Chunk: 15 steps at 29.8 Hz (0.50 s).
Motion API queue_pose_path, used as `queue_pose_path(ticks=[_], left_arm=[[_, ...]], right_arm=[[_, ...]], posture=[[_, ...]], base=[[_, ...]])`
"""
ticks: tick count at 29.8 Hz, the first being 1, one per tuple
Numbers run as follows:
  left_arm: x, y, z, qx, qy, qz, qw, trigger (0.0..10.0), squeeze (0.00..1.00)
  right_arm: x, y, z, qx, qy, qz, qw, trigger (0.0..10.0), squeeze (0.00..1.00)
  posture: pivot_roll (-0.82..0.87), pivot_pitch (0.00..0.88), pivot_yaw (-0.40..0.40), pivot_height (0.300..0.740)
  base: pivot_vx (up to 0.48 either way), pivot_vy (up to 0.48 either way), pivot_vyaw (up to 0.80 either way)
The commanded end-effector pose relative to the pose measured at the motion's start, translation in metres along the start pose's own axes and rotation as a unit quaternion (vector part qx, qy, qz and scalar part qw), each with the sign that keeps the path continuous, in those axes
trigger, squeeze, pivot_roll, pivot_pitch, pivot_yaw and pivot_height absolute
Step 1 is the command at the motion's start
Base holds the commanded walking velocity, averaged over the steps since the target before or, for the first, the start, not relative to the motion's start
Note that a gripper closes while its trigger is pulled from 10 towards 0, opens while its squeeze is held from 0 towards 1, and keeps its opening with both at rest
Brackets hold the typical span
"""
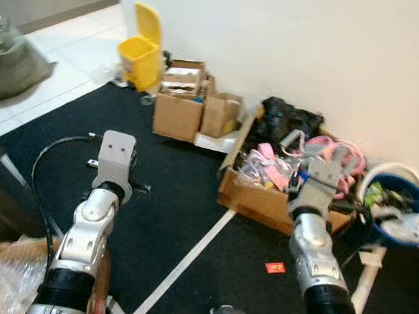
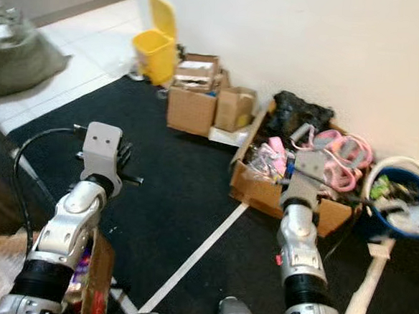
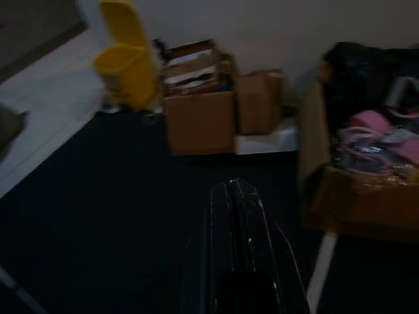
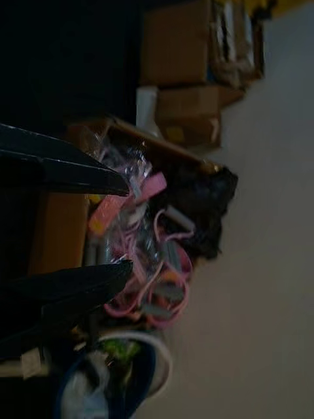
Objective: Picking trash to rubbish bin
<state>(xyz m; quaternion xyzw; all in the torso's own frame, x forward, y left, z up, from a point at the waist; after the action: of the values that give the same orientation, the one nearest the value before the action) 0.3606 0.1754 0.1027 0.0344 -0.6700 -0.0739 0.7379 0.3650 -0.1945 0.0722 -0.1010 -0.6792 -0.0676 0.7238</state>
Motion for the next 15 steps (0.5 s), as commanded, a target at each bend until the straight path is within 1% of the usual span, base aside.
queue_pose_path(ticks=[1,8,15], left_arm=[[-0.0066,0.0019,0.0014,0.002,0.013,-0.007,1.000,10.0,0.00],[-0.0070,0.0004,0.0007,0.000,0.014,-0.007,1.000,10.0,0.00],[-0.0067,0.0029,0.0004,0.003,0.014,-0.006,1.000,10.0,0.00]], right_arm=[[-0.0087,-0.0010,0.0035,-0.003,0.014,-0.002,1.000,10.0,0.00],[-0.0084,-0.0030,0.0028,-0.007,0.014,-0.002,1.000,10.0,0.00],[-0.0083,-0.0025,0.0029,-0.007,0.015,-0.003,1.000,10.0,0.00]], posture=[[0.04,0.064,0.019,0.740],[0.04,0.065,0.020,0.740],[0.04,0.066,0.019,0.740]], base=[[0.000,0.000,-0.80],[0.000,0.000,-0.80],[0.000,0.000,-0.80]])
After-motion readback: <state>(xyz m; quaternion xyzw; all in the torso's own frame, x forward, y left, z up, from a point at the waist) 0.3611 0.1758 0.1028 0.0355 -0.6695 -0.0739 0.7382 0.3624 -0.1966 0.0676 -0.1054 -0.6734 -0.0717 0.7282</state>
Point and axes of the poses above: a point about 5 cm out from each wrist's last joint towards the gripper, its own z axis pointing back from the gripper into the wrist, its own x axis along the axis of the wrist's last joint, y = z × x, the point moved 6 cm from there along -z, pointing out of the wrist towards the gripper, and after that the axes turned 1 degree about z, right-handed, at the moved point
